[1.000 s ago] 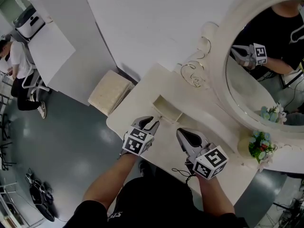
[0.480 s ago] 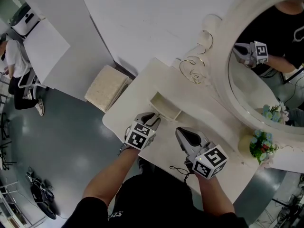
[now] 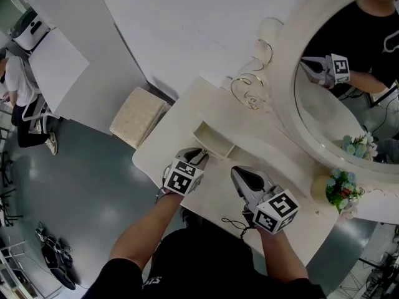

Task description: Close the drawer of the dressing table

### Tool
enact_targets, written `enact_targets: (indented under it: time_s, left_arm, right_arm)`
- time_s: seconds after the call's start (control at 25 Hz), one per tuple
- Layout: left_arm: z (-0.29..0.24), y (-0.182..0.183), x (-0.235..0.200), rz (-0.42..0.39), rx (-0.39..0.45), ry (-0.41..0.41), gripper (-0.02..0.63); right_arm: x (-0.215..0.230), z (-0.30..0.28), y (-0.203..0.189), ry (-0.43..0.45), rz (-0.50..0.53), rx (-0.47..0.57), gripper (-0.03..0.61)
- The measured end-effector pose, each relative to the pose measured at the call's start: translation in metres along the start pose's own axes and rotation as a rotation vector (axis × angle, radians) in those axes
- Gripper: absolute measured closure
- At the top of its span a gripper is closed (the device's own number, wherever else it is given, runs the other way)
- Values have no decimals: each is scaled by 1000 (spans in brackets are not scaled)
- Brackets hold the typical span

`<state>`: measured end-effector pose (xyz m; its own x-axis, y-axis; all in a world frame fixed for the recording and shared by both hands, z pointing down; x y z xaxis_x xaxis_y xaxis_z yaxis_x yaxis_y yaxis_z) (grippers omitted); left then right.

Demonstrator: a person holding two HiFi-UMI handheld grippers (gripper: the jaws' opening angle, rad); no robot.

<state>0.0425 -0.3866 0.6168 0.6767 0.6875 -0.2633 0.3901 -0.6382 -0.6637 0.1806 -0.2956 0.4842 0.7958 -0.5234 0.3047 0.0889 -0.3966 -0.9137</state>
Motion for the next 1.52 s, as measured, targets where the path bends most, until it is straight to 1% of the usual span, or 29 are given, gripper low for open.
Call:
enact_targets:
  time_s: [0.16,0.44,0.72,0.88,1.12,1.52]
  left_arm:
    - [4,6,2,4,12,-7,512]
    - [4,19,2,-14,18,-10,512]
    - [-11,34,1,-27,23,-17,512]
    - [-21,36,1,-20,1,-21,512]
    - [-30,42,0,-29,-10,-24,512]
    - [-44,56,-1,-42,-2,-42,512]
  right_arm:
    - [0,2,0,0,-1,6,568]
    - [-1,3,1,-1,-5,8,567]
    - [6,1,-1,-12,-16,4,568]
    - [12,1,-2,-22,-26,7,568]
    - [17,0,-3,-34,-37,9,568]
    - [26,6,-5,-68,-53,10,568]
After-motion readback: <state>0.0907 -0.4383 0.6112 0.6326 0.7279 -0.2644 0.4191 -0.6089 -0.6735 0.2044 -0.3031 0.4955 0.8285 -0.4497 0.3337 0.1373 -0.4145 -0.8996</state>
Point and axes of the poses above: the fingertips, and each gripper's own axes: z backward along the fingers, x to its right, y out of its top, the point moved 6 cm from there along z, backward along the fingers, and after that the axes turned 7 degrees about z, right-handed, at the moved point
